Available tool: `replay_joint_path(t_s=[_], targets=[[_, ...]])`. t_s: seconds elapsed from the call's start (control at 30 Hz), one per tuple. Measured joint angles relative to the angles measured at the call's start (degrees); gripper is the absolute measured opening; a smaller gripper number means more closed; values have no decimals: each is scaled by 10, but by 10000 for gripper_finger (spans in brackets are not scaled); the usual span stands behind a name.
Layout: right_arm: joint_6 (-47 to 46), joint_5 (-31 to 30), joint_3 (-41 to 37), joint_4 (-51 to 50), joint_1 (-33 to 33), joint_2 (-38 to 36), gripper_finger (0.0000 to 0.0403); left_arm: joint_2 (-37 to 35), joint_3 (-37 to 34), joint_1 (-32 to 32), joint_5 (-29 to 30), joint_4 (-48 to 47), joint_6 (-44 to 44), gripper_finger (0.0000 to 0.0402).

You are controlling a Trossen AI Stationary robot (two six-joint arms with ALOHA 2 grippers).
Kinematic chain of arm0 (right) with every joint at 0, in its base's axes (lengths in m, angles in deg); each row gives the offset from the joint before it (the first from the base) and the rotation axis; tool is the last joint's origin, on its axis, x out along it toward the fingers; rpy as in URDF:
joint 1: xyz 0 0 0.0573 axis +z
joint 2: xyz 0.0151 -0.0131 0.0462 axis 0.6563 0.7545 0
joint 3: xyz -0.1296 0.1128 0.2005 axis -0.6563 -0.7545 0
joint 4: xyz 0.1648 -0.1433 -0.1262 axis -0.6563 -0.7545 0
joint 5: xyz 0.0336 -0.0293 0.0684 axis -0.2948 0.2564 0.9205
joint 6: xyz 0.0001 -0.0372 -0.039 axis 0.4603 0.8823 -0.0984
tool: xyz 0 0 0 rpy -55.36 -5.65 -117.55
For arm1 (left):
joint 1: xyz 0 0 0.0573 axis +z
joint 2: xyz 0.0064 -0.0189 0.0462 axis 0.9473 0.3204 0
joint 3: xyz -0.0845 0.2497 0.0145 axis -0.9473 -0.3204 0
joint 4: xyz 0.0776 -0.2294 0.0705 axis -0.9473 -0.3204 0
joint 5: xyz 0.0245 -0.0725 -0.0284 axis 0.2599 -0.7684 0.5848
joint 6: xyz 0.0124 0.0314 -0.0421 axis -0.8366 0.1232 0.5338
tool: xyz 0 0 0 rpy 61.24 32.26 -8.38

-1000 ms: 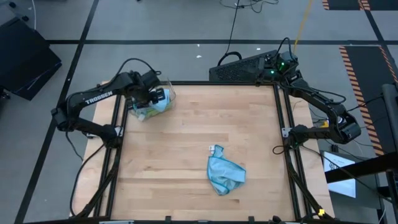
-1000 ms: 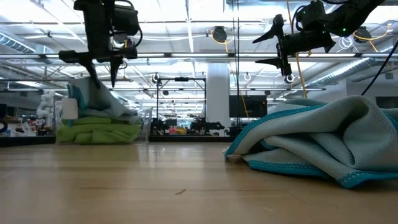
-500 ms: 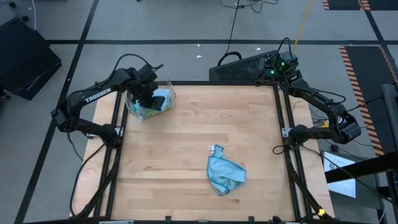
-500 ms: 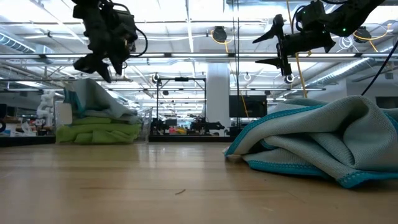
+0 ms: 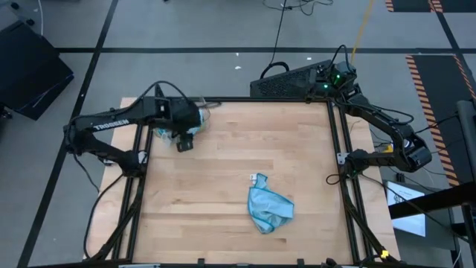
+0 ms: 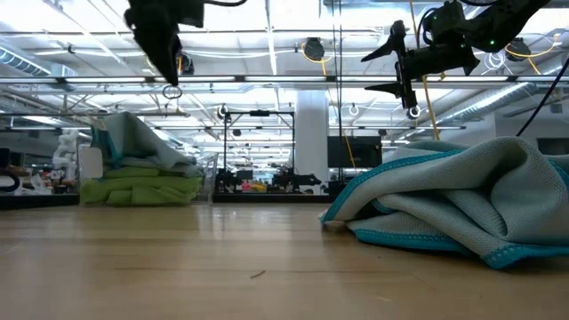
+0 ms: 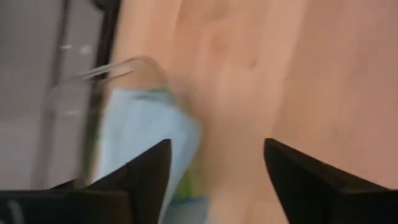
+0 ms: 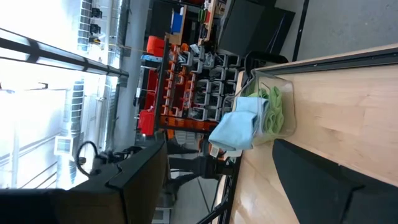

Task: Fold microfiber towels
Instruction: Stack the folded blue microfiber cloth on top of the blue microfiber cloth on the transparent bin

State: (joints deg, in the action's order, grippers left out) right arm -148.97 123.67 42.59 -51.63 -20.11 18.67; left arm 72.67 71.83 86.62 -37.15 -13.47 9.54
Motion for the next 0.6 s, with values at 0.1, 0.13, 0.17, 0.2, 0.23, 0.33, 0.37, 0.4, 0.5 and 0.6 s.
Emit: replay_joint_path(t_s=[0.1,0.13,0.17,0.2,0.23,0.33,0.37,0.4,0.5,0.6], targets=[[0,-2,0,0,0,0,286,0,-23,-16,64,-23,-23,301],[1,-3,0,0,0,0,286,0,-38,-16,73,-23,-38,313],[2,-5,0,0,0,0,286,0,-53,-15,79,-22,-53,323],[2,-7,0,0,0,0,286,1,-68,-13,84,-19,-69,328],[2,-11,0,0,0,0,286,1,-85,-10,96,-11,-85,330],[1,-16,0,7,0,0,286,1,-132,-3,145,30,-123,318],[-1,-15,0,11,0,0,286,1,-143,0,161,44,-135,311],[-4,-15,0,14,0,0,286,1,-152,3,177,57,-147,303],[-13,-15,0,22,5,0,286,1,-172,12,191,95,-175,282],[-20,-15,0,37,9,-1,286,1,-193,23,167,121,-205,266]])
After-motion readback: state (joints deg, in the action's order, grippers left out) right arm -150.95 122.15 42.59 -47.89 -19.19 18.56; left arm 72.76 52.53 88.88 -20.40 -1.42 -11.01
